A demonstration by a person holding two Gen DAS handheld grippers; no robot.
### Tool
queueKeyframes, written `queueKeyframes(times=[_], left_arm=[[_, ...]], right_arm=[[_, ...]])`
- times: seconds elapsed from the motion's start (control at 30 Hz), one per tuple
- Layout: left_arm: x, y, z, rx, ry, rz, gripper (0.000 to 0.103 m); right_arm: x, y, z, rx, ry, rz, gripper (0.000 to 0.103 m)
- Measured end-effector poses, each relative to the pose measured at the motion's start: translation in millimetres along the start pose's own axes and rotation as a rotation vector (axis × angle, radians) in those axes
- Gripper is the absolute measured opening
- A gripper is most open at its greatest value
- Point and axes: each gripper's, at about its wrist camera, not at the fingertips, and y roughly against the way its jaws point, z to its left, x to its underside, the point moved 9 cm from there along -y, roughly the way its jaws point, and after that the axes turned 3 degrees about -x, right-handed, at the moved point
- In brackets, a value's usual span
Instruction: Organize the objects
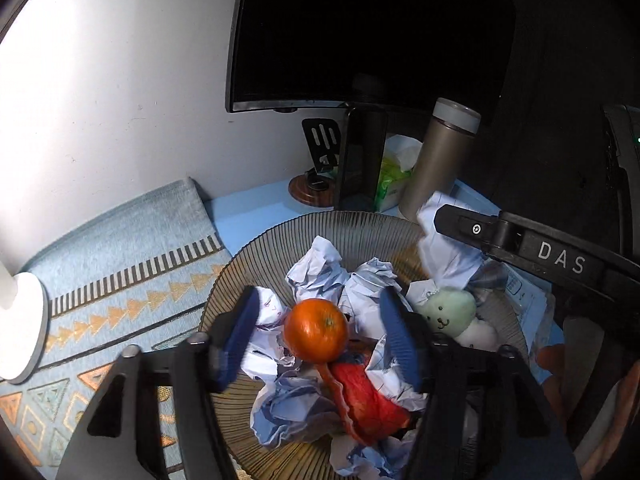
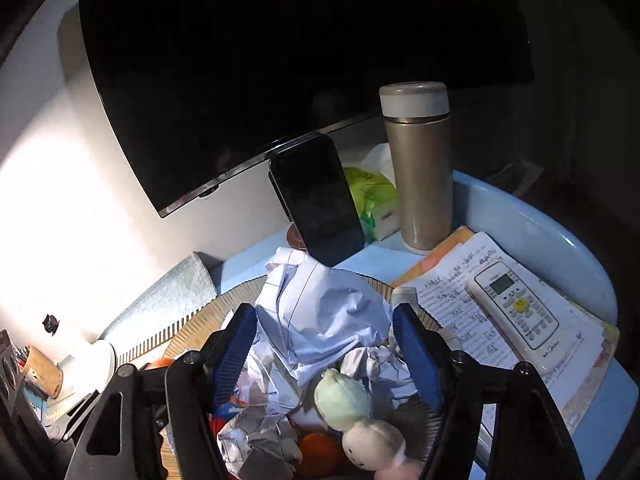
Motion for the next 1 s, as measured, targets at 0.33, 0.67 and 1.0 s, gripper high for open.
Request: queueKeyframes(times=[0.33,0.67,1.0], left_arm=[[12,50,41,-0.054,0.077,-0.062,0.089],[70,189,144,-0.343,0.22,-0.14,0.089],[205,229,259,-0.612,0.445,-0.006,0.089]], right_arm=[[24,18,11,-0.041,0.005,0.025,0.071],[84,93,144,-0.195,0.279,-0.005,0.071],[233,45,237,-0.267,0.496,0.222,0.071]])
